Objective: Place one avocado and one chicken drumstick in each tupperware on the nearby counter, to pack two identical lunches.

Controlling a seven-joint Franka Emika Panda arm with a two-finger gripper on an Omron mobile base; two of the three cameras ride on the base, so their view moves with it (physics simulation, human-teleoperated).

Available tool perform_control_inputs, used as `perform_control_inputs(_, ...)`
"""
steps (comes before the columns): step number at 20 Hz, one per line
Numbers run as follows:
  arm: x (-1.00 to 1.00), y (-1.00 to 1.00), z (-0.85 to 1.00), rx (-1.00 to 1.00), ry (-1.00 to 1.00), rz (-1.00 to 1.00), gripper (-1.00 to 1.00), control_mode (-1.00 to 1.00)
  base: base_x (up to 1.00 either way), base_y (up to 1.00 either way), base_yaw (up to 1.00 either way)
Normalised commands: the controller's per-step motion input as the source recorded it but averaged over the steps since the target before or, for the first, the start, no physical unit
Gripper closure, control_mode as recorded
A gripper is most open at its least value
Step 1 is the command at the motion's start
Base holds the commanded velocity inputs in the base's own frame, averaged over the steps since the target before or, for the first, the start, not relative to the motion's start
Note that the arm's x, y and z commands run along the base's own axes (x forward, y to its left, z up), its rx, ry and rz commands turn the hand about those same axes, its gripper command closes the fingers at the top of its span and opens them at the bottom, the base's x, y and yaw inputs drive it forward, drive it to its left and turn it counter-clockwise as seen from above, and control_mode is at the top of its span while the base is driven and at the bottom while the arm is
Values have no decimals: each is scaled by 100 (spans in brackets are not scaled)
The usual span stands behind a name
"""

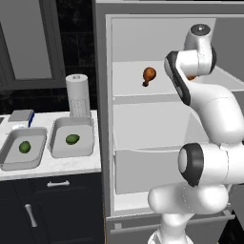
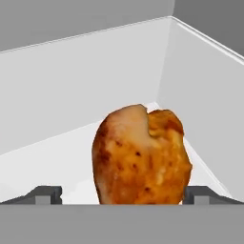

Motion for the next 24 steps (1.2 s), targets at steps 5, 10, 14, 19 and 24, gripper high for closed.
perform_control_inputs(5, 1, -2, -64, -5, 5, 0, 100, -100, 0, 0, 0)
perform_control_inputs(10, 9, 0, -23, -6, -7, 0, 100, -100, 0, 0, 0)
perform_control_inputs(14, -92, 29, 9, -1, -22, 0, 100, -100, 0, 0, 0)
perform_control_inputs(19, -100, 57, 22, -1, -22, 0, 100, -100, 0, 0, 0)
perform_control_inputs(24, -100, 35, 44, 0, -6, 0, 100, -100, 0, 0, 0)
